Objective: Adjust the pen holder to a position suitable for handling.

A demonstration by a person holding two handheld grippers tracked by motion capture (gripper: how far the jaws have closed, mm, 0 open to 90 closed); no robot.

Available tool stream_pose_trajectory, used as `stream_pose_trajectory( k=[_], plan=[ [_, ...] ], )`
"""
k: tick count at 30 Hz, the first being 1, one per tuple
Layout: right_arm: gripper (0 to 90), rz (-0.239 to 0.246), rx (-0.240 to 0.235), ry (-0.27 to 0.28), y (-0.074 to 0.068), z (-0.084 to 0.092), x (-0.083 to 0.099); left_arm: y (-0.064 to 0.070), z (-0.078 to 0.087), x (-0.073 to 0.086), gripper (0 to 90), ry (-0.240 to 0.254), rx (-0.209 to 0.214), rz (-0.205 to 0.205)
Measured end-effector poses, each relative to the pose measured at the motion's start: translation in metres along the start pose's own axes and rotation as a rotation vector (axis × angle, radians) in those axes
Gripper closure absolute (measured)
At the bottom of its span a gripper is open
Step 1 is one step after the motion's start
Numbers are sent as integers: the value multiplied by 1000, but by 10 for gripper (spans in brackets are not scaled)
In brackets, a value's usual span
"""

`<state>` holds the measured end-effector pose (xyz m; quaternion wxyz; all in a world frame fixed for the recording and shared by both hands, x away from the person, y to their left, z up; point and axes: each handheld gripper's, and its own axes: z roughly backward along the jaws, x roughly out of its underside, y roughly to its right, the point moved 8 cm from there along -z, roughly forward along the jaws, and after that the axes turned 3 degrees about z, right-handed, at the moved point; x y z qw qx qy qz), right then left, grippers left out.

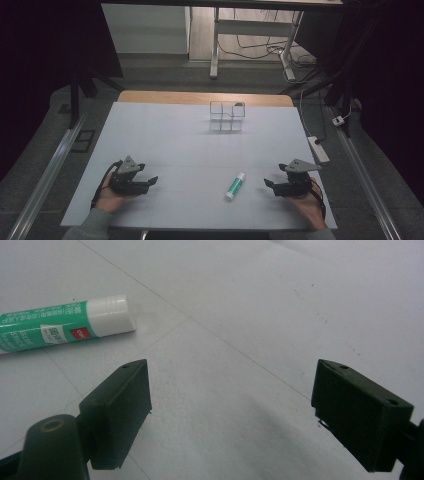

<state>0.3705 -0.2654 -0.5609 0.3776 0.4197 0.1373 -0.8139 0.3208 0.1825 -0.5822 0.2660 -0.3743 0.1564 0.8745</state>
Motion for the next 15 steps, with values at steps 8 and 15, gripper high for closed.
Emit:
stream_pose_trajectory(
  k=[8,15],
  plan=[
    [168,-7,4,8,2,-1,-1,-1,0,-1,291,6,1,4],
    [172,-15,3,18,1,2,-2,0,-1,-3,292,9,10,0]
  ],
)
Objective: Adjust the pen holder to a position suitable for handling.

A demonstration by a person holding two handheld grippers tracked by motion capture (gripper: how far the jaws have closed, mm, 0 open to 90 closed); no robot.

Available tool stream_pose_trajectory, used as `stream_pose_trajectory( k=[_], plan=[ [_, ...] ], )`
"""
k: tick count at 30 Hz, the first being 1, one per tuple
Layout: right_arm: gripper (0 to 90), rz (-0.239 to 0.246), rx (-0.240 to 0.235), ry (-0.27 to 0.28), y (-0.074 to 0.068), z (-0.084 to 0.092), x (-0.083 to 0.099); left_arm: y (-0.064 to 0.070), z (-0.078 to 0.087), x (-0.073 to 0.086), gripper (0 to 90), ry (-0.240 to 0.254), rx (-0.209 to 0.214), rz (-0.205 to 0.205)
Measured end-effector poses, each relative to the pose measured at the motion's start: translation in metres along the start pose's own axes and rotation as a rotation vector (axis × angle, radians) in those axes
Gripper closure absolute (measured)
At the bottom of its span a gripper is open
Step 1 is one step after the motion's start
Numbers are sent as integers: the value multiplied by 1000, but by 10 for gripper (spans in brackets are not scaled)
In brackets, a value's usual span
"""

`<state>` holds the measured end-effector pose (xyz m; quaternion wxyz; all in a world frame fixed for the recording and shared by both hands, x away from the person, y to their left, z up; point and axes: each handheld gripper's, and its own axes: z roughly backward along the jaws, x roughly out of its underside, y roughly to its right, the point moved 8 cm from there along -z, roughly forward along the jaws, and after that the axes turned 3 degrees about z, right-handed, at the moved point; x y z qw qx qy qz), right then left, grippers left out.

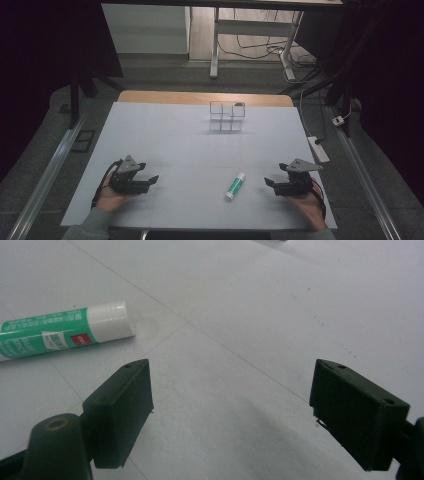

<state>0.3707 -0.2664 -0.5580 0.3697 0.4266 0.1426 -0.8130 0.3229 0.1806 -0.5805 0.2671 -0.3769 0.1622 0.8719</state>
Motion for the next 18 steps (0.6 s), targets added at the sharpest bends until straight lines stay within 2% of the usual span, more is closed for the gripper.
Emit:
stream_pose_trajectory(
  k=[5,11,18],
  plan=[
    [173,14,-3,-4,-1,-1,0,1,-1,-1,294,-1,-5,-1],
    [199,36,-45,2,-6,-2,-6,6,-1,-3,292,-6,-1,-16],
    [199,33,-57,8,-8,-2,-11,7,0,-3,292,-4,-2,-18]
  ],
)
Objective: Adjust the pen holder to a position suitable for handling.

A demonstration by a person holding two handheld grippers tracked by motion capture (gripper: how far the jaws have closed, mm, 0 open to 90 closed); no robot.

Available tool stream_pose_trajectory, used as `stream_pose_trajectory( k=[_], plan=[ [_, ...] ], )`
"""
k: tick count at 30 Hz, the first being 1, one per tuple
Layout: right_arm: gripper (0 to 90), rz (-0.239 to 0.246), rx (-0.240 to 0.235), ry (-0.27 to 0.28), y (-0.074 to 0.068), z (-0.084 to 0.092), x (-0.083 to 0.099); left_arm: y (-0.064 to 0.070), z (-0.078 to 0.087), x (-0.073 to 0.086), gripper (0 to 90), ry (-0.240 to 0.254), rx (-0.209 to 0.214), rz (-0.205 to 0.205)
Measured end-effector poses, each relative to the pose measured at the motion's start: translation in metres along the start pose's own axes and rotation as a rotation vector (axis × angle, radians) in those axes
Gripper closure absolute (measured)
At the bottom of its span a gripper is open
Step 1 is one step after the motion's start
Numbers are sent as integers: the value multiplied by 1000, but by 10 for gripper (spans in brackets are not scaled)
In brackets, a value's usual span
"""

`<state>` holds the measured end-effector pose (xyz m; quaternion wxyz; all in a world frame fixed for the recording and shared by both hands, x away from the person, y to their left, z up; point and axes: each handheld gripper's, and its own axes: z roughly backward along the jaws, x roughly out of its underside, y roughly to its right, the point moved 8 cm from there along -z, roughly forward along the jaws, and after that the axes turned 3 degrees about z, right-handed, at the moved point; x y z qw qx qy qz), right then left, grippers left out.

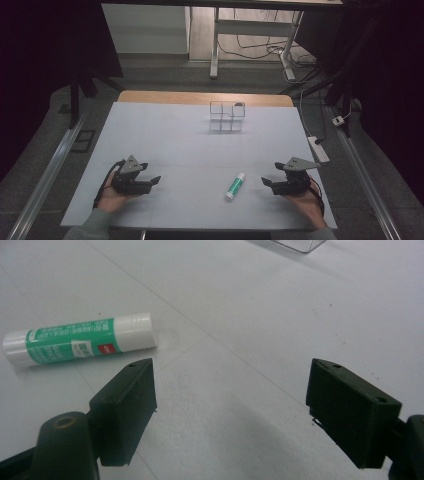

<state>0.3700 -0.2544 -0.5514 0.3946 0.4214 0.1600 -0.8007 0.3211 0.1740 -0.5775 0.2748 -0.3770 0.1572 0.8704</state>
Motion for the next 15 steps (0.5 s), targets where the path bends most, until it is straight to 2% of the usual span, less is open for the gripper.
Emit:
stream_pose_trajectory(
  k=[10,15],
  plan=[
    [221,-36,-3,-11,3,-17,-19,-2,2,2,292,0,-6,8],
    [246,-60,1,-13,8,-29,-36,-2,3,4,290,2,-7,17]
  ],
)
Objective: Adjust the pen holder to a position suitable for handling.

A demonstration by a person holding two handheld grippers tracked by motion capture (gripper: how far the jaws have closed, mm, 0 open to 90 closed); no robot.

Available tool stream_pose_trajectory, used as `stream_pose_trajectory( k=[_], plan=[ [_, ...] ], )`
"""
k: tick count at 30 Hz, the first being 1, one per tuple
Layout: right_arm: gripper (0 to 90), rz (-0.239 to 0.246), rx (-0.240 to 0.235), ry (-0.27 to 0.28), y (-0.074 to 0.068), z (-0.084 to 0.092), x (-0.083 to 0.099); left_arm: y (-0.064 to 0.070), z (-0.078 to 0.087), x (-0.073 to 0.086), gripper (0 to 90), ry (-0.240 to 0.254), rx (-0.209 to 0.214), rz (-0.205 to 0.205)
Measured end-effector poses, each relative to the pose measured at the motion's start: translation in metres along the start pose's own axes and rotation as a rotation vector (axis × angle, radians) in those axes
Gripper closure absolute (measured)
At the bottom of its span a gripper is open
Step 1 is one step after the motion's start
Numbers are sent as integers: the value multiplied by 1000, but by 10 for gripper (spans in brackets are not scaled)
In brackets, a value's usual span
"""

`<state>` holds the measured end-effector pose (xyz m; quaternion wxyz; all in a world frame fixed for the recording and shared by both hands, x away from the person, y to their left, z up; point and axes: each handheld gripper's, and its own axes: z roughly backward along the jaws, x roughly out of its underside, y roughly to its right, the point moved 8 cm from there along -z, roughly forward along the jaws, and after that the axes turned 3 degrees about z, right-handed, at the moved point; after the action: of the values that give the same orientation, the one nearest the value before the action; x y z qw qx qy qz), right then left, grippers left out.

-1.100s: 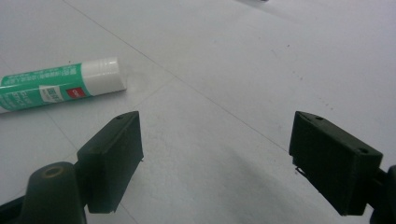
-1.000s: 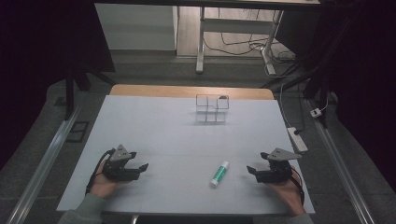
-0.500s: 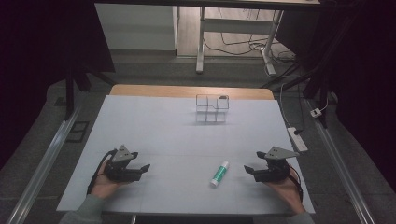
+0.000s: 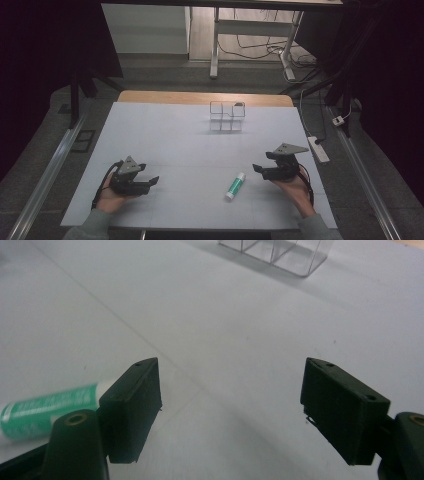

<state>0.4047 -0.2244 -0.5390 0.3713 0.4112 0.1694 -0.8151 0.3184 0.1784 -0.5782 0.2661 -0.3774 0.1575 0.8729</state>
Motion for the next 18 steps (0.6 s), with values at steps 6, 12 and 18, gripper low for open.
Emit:
stream_pose_trajectory(
  k=[6,12,18],
  plan=[
    [264,-25,13,-1,9,-11,-12,0,0,0,289,-3,5,-7],
    [267,-59,28,-8,26,-23,-24,0,1,0,288,5,6,-12],
    [279,-95,34,4,40,-30,-37,0,2,0,288,8,4,-11]
  ],
)
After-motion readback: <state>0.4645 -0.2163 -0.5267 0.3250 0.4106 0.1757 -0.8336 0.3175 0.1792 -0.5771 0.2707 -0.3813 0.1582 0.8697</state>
